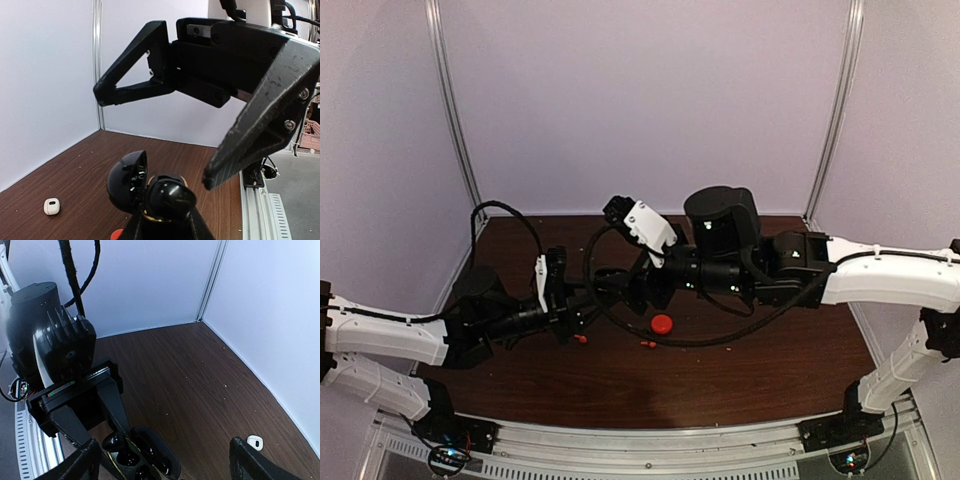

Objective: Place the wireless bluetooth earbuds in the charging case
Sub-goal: Adjust the left earbud in the left side groove of the charging case.

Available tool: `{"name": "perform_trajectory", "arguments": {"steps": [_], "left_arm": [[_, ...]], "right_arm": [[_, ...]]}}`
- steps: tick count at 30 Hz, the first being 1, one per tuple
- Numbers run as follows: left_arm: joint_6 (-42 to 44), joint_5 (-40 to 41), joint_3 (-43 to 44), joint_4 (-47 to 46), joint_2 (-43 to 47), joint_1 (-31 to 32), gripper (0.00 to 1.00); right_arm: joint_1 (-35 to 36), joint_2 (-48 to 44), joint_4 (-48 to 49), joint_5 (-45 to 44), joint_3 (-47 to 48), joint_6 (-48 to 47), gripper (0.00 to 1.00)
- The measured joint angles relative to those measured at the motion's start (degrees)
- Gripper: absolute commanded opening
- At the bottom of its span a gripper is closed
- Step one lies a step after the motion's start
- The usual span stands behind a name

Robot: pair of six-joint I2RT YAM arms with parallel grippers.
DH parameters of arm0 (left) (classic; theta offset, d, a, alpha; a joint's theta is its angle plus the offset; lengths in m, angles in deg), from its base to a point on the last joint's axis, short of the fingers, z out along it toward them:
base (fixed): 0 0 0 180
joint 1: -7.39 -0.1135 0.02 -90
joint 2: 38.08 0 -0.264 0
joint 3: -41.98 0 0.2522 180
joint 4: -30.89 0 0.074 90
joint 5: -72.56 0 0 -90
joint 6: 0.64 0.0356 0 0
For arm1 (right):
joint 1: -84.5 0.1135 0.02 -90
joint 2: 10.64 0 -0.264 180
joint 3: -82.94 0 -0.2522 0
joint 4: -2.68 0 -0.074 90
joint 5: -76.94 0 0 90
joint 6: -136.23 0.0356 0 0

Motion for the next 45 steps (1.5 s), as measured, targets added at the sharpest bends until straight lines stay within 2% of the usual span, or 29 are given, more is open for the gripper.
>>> {"name": "perform_trajectory", "arguments": {"steps": [15,45], "left_arm": [[0.02,0.09,0.00,0.20,0.00,0.00,0.00],[0.02,1.22,0.00,1.46,0.09,-0.04,0.00]], "right_arm": [[0.50,4.57,-0.46,-4.26,4.07,0.52,0.94],[0.35,2.36,-4.76,-6.23,2.71,1.88,0.94]]}}
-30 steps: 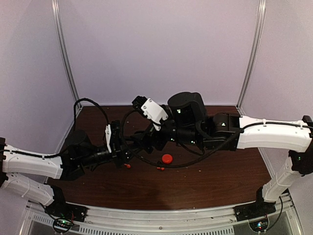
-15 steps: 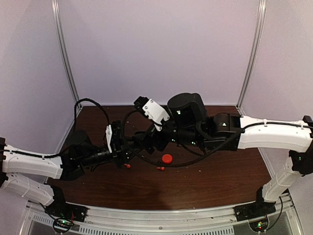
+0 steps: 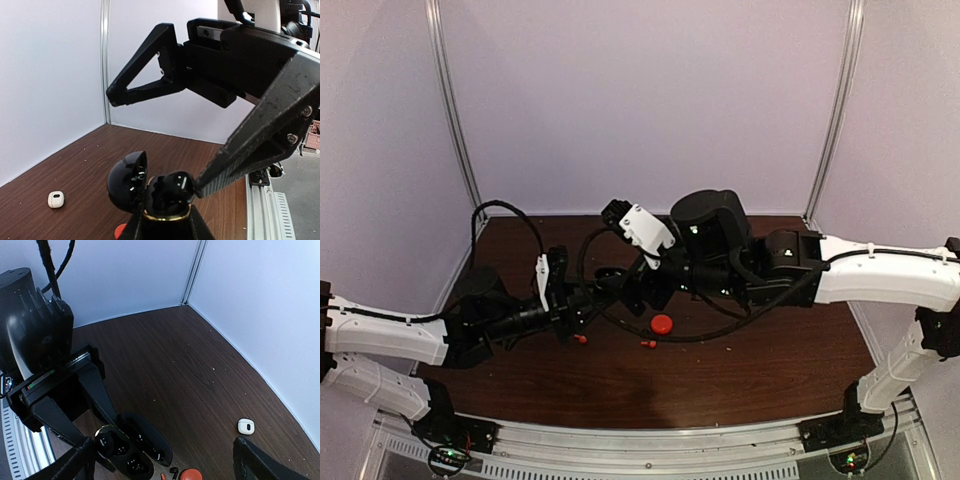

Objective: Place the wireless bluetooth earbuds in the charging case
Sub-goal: Adjust the left earbud in the left side groove of the charging case.

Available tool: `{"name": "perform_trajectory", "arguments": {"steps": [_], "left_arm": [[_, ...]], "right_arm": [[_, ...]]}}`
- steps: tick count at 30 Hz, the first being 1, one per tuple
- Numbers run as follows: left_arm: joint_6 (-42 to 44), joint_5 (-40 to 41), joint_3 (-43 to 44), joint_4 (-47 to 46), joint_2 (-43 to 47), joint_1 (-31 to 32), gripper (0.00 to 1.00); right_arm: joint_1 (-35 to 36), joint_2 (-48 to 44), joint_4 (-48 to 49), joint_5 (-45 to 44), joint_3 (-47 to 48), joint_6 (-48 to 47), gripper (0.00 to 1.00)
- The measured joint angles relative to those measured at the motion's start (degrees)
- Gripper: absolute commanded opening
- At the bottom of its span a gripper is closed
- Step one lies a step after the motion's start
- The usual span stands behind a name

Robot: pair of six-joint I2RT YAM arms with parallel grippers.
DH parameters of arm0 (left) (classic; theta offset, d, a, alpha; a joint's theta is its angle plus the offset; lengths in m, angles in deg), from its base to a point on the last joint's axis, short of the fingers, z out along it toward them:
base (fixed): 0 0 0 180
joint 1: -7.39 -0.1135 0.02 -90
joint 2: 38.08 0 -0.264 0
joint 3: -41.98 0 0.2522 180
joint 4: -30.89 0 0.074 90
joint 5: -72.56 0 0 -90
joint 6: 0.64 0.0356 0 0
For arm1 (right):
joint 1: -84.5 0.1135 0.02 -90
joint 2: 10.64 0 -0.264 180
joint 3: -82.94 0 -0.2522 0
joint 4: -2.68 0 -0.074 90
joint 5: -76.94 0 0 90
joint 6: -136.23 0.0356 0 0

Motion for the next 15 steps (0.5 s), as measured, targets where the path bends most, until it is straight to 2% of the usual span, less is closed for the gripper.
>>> {"name": "perform_trajectory", "arguments": {"steps": [15], "left_arm": [[0.02,-1.66,0.00,-0.85,0.00,-0.17,0.00]], "right_arm": [[-1.36,-1.05,0.28,0.52,-1.77,-0.61,0.94]]}}
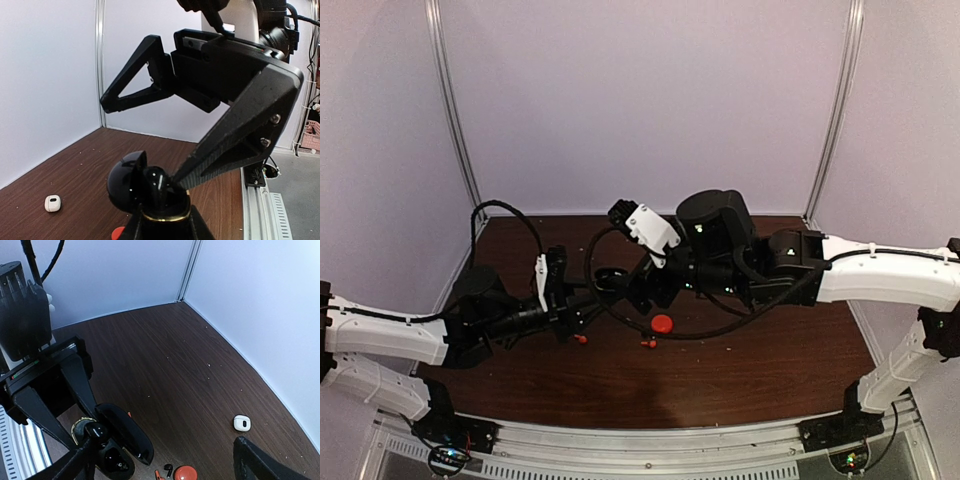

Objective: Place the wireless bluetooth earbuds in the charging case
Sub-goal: Adjust the left earbud in the left side groove of the charging case.

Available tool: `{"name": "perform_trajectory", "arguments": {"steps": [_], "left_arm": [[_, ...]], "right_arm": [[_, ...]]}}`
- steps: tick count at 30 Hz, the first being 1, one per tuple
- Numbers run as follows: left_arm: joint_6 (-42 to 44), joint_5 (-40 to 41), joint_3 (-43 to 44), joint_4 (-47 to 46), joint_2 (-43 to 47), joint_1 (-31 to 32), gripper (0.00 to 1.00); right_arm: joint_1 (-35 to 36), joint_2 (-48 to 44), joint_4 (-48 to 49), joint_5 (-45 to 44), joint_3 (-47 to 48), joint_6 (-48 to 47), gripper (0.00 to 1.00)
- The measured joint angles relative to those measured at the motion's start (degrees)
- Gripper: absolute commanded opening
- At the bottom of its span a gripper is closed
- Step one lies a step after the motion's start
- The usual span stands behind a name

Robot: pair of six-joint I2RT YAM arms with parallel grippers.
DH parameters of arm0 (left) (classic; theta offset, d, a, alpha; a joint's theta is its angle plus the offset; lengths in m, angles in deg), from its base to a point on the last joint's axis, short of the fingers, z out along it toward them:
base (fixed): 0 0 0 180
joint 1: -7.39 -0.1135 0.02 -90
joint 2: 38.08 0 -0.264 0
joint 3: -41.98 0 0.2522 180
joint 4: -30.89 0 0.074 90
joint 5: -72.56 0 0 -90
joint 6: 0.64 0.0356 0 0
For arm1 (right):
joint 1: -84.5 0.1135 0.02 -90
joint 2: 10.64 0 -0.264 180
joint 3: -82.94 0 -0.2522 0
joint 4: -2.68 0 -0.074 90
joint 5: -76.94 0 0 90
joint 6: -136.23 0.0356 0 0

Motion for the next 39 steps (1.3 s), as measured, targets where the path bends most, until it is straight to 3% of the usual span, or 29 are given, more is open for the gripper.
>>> {"name": "perform_trajectory", "arguments": {"steps": [9,18,24,39], "left_arm": [[0.00,-1.68,-0.15,-1.62,0.46,0.00,0.00],[5.66,-10.29,-4.79,-10.10,3.13,-0.42,0.00],[10.05,-13.75,-4.33,-9.35,2.60,-0.42,0.00],[7.89,-13.88,-2.91,-9.62,1.44,-0.44,0.00]], "right_arm": [[-0.33,-4.42,2.69,2.58,-4.81,-0.87,0.95],[-0.42,-12.11,8.66,8.44,-10.21,-1.44,0.94],[-0.42,-11.54,10.80,12.52,-10.21,-1.44,0.93],[-0.31,-7.02,10.23,16.87,-8.09,-2.73,0.93]]}}
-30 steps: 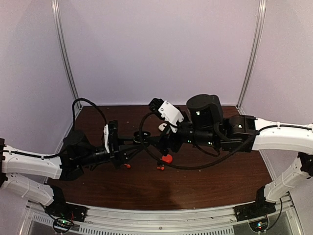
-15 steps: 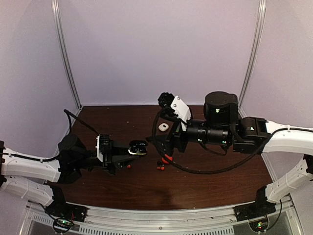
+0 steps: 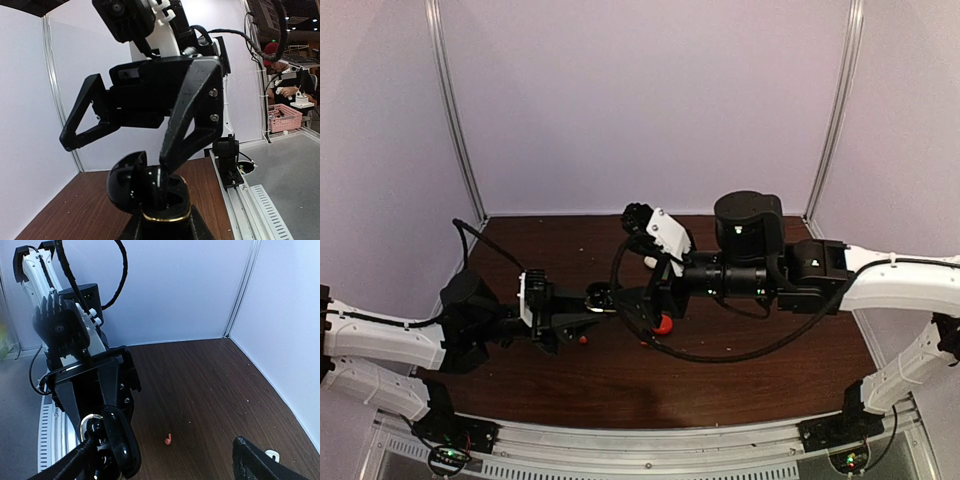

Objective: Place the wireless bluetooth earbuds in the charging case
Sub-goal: Adjust the left earbud in the left side groove of the charging case.

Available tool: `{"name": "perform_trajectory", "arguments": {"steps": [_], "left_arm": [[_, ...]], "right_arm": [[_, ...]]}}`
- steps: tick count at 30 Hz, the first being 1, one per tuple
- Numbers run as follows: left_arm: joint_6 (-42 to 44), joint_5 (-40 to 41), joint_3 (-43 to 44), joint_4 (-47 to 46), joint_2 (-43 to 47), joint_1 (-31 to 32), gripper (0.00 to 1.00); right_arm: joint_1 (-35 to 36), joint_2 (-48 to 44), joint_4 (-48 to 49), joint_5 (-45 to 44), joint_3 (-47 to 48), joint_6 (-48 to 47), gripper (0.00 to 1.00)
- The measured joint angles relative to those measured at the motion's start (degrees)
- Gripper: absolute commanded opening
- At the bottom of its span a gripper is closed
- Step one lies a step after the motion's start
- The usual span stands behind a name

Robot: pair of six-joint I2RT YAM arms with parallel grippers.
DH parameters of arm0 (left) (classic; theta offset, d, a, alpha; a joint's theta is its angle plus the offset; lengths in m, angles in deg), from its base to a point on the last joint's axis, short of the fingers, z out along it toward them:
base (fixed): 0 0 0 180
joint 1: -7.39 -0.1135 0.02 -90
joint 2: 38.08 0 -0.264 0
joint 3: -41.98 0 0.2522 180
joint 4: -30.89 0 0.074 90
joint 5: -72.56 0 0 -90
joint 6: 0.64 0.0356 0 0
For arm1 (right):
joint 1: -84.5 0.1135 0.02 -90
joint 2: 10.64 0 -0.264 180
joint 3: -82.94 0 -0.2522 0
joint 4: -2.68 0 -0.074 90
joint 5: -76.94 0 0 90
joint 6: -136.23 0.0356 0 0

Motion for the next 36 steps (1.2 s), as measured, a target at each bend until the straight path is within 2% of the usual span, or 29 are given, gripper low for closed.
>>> {"name": "perform_trajectory", "arguments": {"steps": [20,29,36], "left_arm": [[-1.33,0.07,0.61,0.17,-0.11,0.00,0.00],[-2.38,0.26,0.98,1.01,-0.20,-0.31,0.00],[-4.02,2.27,3.98,5.40,-1.42,-0.72,0.00]], "right_arm": [[1.31,1.73,-2.34,2.16,1.75,-1.73,0.92],[1.46,-0.76,-3.04,5.88,-0.04,-4.61,0.85],[1.90,-4.28,-2.86,11.34,-0.83,-7.69,0.74]]}}
